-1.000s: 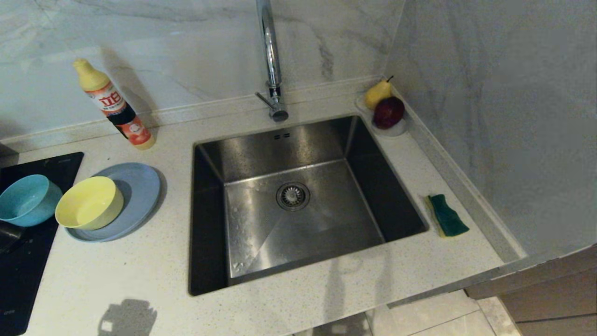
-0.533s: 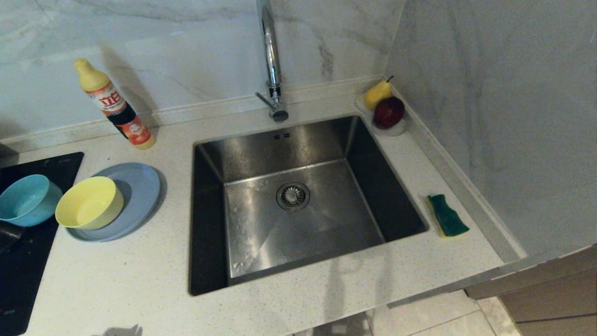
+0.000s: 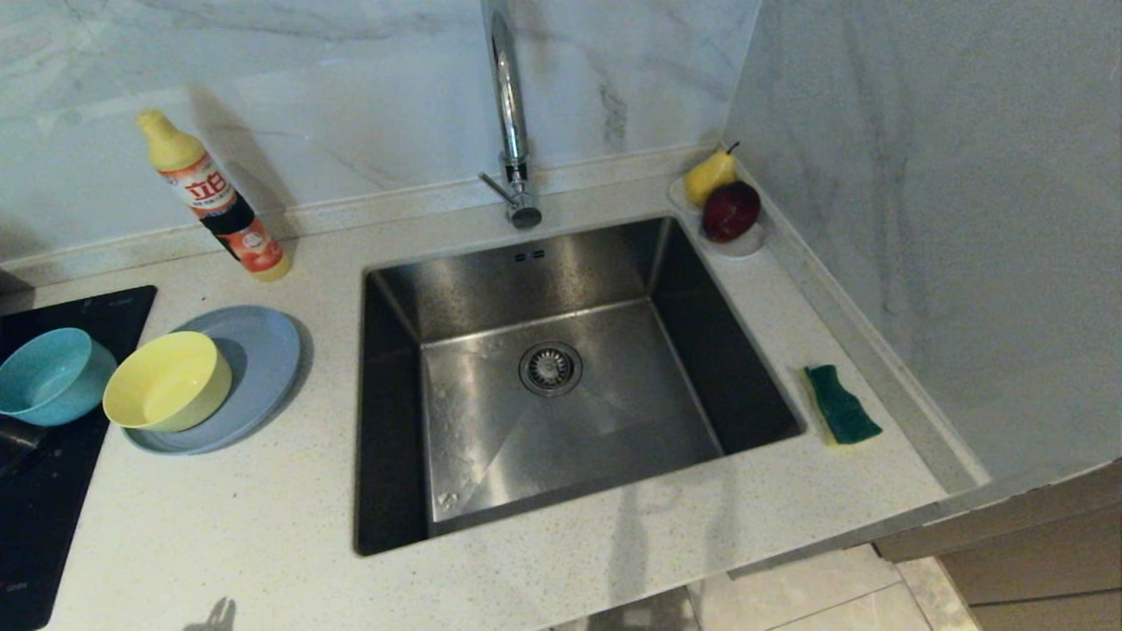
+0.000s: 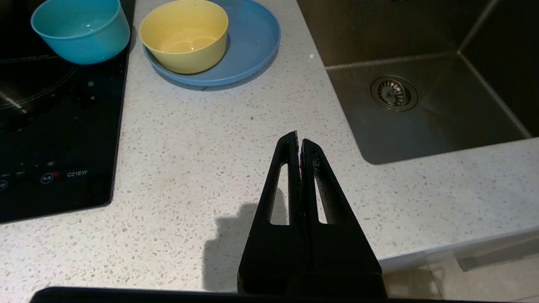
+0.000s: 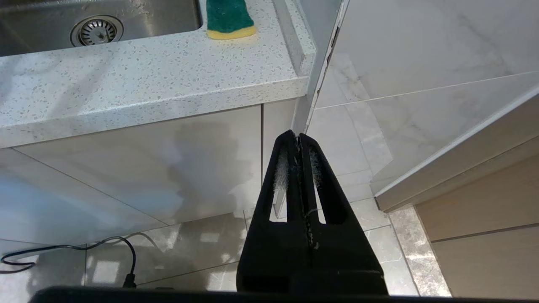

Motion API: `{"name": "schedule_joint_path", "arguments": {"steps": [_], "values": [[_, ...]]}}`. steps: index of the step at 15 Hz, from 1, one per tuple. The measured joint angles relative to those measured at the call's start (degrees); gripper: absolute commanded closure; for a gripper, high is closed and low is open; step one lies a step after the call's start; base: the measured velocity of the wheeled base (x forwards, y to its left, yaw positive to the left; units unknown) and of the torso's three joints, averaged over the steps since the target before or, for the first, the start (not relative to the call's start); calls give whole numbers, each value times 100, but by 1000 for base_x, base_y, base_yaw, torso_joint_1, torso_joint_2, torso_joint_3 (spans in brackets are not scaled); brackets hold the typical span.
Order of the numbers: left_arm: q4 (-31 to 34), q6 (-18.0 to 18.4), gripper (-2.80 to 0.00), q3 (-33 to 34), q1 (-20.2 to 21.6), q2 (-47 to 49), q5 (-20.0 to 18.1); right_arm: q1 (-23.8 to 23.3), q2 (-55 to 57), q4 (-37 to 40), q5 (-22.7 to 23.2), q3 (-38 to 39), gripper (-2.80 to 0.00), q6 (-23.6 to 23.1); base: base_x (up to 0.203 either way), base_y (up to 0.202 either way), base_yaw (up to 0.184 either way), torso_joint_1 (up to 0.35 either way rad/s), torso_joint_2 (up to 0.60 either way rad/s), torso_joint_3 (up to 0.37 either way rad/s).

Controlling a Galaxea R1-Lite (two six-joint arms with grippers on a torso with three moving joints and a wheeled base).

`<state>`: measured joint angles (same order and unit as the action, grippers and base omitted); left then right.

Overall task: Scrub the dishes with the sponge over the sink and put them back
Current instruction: Turn on the faucet

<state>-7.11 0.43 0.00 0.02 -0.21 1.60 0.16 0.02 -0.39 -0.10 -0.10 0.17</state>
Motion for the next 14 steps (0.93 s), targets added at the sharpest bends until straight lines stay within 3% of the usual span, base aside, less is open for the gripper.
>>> {"name": "schedule_joint_path", "arguments": {"steps": [3, 14], "values": [[-17, -243, 0, 0, -2, -4, -4, 0, 0, -1, 2, 0, 0, 1, 0, 0, 0, 0, 0, 0], [-16, -242, 0, 0, -2, -1, -4, 0, 0, 2, 0, 0, 0, 0, 0, 0, 0, 0, 0, 0]]}}
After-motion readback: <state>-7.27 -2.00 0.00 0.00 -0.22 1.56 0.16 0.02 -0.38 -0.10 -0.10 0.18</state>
